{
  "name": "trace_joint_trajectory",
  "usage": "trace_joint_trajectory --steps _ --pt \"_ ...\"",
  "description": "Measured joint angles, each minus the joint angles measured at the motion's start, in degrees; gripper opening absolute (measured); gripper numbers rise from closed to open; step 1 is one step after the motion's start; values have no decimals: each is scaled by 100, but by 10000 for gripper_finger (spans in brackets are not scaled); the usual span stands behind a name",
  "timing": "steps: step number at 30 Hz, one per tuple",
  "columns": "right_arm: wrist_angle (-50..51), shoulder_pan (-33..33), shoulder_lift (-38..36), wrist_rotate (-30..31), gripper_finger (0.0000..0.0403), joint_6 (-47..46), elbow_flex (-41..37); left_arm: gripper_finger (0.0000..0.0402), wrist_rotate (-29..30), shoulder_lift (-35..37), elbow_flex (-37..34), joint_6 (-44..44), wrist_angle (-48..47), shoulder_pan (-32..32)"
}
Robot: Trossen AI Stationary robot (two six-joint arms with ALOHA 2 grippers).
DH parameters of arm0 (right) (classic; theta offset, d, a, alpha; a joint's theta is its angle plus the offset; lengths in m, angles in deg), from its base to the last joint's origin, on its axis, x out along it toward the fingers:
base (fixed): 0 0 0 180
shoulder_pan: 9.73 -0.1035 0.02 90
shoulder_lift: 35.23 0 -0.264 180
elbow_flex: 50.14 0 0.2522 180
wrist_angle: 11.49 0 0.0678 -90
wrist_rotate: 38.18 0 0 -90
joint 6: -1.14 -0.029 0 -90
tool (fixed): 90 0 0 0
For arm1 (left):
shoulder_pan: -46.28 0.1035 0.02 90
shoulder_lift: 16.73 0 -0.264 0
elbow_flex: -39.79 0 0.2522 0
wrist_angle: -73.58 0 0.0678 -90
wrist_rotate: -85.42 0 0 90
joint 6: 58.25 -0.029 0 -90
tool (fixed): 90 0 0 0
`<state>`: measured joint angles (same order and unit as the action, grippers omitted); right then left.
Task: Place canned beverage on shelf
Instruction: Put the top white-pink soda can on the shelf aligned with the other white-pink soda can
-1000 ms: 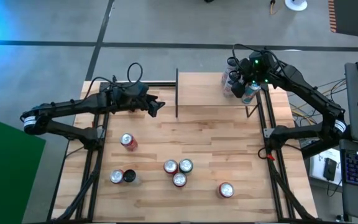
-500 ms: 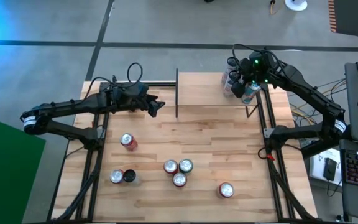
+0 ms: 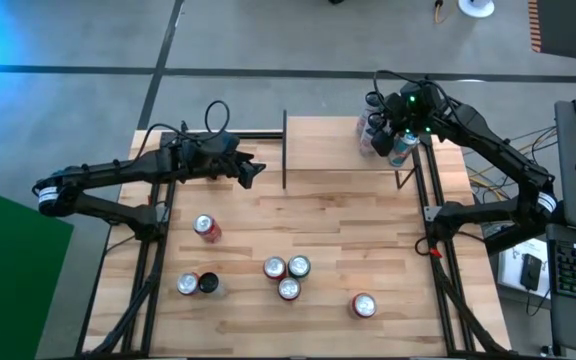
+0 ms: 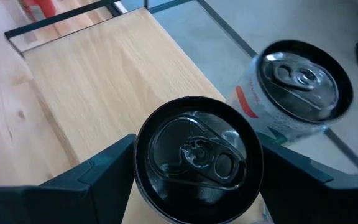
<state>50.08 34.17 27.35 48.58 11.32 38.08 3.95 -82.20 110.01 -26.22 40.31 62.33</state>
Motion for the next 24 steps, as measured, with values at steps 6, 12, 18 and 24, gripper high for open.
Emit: trace_joint_trajectory --steps 6,12,18,24 --pt "-29 2 0 20 284 -211 -4 284 -2 0 1 0 -12 0" --pt "-83 2 0 30 312 -283 -4 284 -4 0 1 0 -26 0" --pt "-66 2 31 41 373 -341 -4 284 -6 0 1 0 -41 0" --pt "-59 0 92 33 381 -302 -4 284 -6 0 1 0 -41 0"
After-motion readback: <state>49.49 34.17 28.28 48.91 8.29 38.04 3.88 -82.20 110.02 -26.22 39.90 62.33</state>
